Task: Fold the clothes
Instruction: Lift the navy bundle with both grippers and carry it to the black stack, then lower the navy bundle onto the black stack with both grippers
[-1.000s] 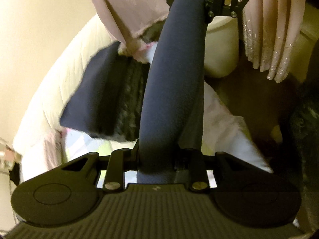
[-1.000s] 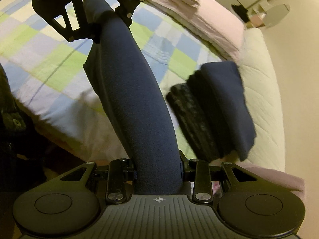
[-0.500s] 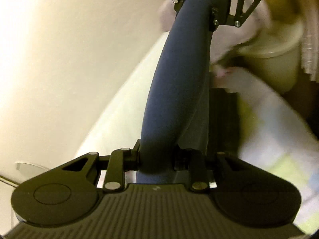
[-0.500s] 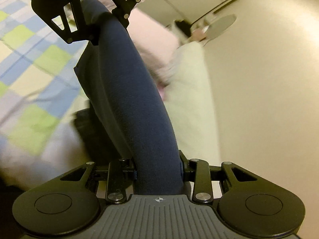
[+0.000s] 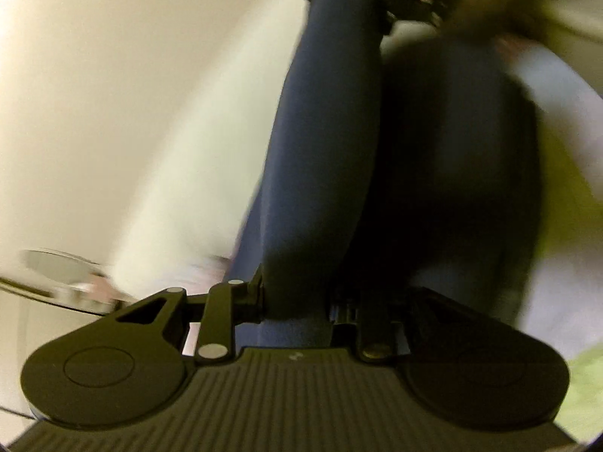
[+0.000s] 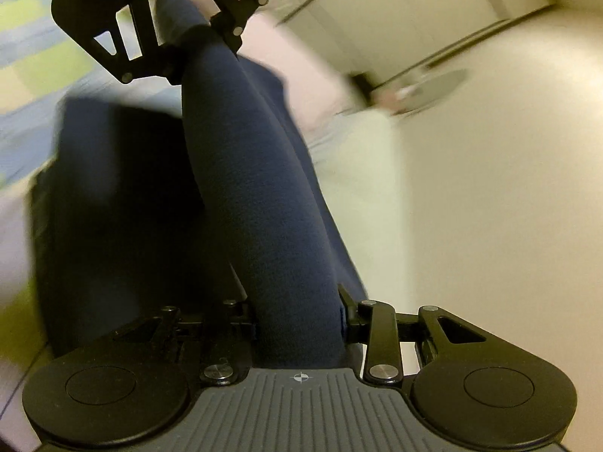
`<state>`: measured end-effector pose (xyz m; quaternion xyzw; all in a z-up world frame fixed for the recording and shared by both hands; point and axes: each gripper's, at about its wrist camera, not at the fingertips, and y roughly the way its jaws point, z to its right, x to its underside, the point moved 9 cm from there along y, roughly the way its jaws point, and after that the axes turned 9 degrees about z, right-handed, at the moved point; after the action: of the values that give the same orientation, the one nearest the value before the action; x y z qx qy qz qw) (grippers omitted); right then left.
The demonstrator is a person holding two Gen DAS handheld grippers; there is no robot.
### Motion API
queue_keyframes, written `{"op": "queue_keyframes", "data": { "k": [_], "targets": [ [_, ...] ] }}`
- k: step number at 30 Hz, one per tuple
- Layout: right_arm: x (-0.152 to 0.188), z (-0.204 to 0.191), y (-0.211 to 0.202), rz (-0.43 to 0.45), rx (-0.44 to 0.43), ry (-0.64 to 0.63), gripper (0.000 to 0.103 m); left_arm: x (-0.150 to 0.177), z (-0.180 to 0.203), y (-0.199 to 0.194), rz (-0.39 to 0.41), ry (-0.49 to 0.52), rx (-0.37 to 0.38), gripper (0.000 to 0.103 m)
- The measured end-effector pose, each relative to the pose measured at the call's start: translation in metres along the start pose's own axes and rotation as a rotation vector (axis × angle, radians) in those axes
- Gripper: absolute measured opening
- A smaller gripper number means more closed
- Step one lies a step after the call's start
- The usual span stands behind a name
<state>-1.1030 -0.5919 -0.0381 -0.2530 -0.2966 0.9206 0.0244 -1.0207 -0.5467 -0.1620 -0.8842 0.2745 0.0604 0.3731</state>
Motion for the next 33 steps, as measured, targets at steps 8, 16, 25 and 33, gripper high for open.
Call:
{"op": "queue_keyframes", "data": {
  "k": [8,16,25,33],
  "targets": [
    [0.030,-0.046,-0.013,-0.007,-0.039,-0.046,0.047,0.025,0.021,-0.026,0.025,-0.048,-0.111,0.041],
    [0.026,-0.035,0.010,-0.022,-0.043,-0.067,0.047,0.035,0.028,-0.025,-0.027,-0.049,-0.100,0.019],
    [0.044,-0.052,-0.005,-0.045,0.029,-0.095,0.055,0.023,0.045,-0.032,-0.029,-0.018,-0.126,0.019],
    [0.066,-0.050,-0.037,-0.096,0.123,-0.049,0.077,0.028,0.041,-0.039,-0.034,-0.035,-0.140,0.022]
  ]
}}
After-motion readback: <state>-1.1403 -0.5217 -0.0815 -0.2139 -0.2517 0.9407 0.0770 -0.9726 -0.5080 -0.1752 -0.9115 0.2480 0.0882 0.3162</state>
